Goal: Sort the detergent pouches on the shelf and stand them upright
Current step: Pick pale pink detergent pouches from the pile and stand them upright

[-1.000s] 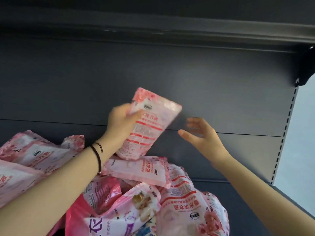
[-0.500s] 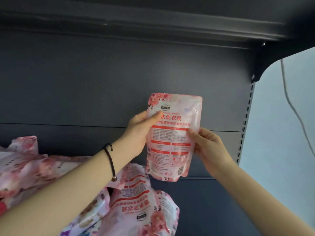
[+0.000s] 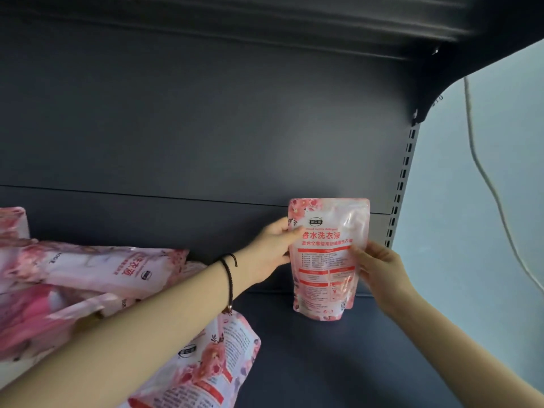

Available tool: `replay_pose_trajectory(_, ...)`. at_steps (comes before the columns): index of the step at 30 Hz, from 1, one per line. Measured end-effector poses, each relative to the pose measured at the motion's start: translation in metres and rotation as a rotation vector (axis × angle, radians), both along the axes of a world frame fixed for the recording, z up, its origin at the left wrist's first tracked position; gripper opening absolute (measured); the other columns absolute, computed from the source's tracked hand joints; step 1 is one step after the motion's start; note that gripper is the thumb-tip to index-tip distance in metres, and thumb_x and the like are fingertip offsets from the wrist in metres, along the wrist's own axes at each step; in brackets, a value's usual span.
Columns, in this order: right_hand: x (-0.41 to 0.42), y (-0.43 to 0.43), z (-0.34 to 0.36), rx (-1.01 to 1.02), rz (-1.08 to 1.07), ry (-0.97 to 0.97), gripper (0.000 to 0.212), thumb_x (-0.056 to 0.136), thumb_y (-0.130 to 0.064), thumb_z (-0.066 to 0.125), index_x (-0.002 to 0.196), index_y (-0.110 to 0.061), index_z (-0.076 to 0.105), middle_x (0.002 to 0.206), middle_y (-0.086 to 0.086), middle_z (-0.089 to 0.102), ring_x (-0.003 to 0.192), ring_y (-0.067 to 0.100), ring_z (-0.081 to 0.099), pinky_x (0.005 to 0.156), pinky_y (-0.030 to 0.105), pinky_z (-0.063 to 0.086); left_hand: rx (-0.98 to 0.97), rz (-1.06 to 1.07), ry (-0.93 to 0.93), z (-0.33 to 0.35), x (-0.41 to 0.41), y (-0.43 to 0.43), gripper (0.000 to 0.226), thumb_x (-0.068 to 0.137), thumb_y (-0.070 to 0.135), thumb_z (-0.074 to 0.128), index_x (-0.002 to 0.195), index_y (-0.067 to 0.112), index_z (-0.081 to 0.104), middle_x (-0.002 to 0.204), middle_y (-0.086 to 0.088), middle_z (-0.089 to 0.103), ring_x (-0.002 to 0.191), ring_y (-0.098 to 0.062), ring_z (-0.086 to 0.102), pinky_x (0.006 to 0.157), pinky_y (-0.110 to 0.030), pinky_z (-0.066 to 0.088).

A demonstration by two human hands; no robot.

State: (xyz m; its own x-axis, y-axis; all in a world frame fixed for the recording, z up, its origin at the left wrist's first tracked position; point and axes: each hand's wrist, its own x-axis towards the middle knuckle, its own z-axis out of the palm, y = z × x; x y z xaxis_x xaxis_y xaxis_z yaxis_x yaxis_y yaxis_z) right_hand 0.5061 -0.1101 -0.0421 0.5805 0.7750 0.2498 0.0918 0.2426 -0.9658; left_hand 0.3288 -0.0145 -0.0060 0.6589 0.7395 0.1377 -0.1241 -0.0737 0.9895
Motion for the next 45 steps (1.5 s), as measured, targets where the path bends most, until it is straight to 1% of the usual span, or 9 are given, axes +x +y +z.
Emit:
replay_pose_trajectory(5,0.011,-0.001,0.01,0.013,-0.191,-0.133,0.022,0.089,0.002,0.057,0.105,-0.013,0.058,0.102,0.009,0.068,0.092,0.025,0.066,0.076,0.034,0.052,0.316,0.016,0.314,0.014,-0.011,0.005,0.03,0.097,0.028,0.054,0.126,0.024,0.054,0.11,0.003,0.068,0.1,-0.014,0.065,0.086,-0.032,0.053)
replay_pose_trajectory(10,-0.005,-0.019,0.038,0.231,-0.479,-0.756,0.038,0.079,0.003,0.061,0.111,-0.015,0.054,0.11,-0.003,0.052,0.102,0.023,0.053,0.086,0.039,0.046,0.823,0.033,0.64,0.02,-0.073,0.013,0.023,0.093,0.035,0.056,0.116,0.035,0.059,0.103,0.013,0.067,0.093,0.0,0.062,0.082,-0.023,0.048)
replay_pose_trajectory(17,-0.094,-0.031,0.042,0.082,0.17,-1.303,0.023,0.084,-0.011,0.067,0.104,-0.023,0.064,0.103,-0.01,0.059,0.095,0.004,0.057,0.084,0.019,0.046,1.27,-0.1,1.021,0.018,-0.158,-0.001,0.018,0.09,0.048,0.049,0.106,0.045,0.056,0.09,0.027,0.055,0.086,0.006,0.053,0.07,-0.02,0.043)
replay_pose_trajectory(24,-0.168,-0.039,0.018,0.088,0.483,-1.889,0.034,0.084,-0.043,0.062,0.117,-0.032,0.059,0.114,-0.011,0.061,0.102,0.009,0.059,0.081,0.025,0.052,2.0,-0.054,0.95,0.007,-0.231,-0.024,0.028,0.083,0.05,0.043,0.08,0.03,0.062,0.071,0.011,0.058,0.069,-0.011,0.056,0.061,-0.029,0.047)
replay_pose_trajectory(27,-0.186,-0.044,0.011,0.018,0.52,-1.966,0.036,0.078,-0.042,0.068,0.112,-0.032,0.063,0.108,-0.012,0.065,0.097,0.01,0.062,0.076,0.026,0.054,1.897,-0.109,0.917,-0.001,-0.253,-0.03,0.033,0.083,0.057,0.042,0.091,0.034,0.064,0.075,0.012,0.061,0.072,-0.01,0.056,0.065,-0.028,0.047)
replay_pose_trajectory(31,-0.199,-0.047,0.011,0.008,0.429,-1.992,0.007,0.085,-0.032,0.065,0.086,-0.029,0.07,0.083,-0.015,0.066,0.076,0.009,0.061,0.067,0.025,0.052,1.605,-0.112,0.898,-0.017,-0.268,-0.031,0.05,0.084,0.072,0.03,0.118,0.041,0.051,0.104,0.015,0.061,0.1,-0.006,0.052,0.09,-0.03,0.041)
replay_pose_trajectory(36,-0.208,-0.037,0.016,0.041,0.172,-1.95,0.023,0.091,-0.024,0.051,0.074,-0.019,0.066,0.069,-0.007,0.063,0.059,0.015,0.059,0.058,0.03,0.053,1.467,-0.035,0.883,-0.032,-0.27,-0.03,0.065,0.073,0.083,0.035,0.124,0.045,0.044,0.116,0.023,0.054,0.109,-0.001,0.047,0.091,-0.021,0.028)
replay_pose_trajectory(41,-0.211,-0.016,0.06,0.128,-0.075,-1.73,0.006,0.089,-0.012,0.06,0.085,-0.012,0.065,0.08,0.002,0.065,0.056,0.026,0.06,0.05,0.037,0.051,1.346,0.15,0.771,-0.028,-0.268,-0.028,0.066,0.069,0.072,0.051,0.128,0.044,0.045,0.124,0.025,0.056,0.107,0.004,0.052,0.094,-0.016,0.038)
replay_pose_trajectory(45,-0.203,-0.003,0.081,0.147,-0.146,-1.391,0.01,0.093,-0.015,0.055,0.091,-0.01,0.064,0.087,-0.001,0.064,0.071,0.024,0.061,0.061,0.037,0.051,1.02,0.295,0.427,-0.012,-0.261,-0.017,0.039,0.079,0.055,0.059,0.112,0.035,0.063,0.107,0.027,0.061,0.091,0.011,0.057,0.08,-0.007,0.043)
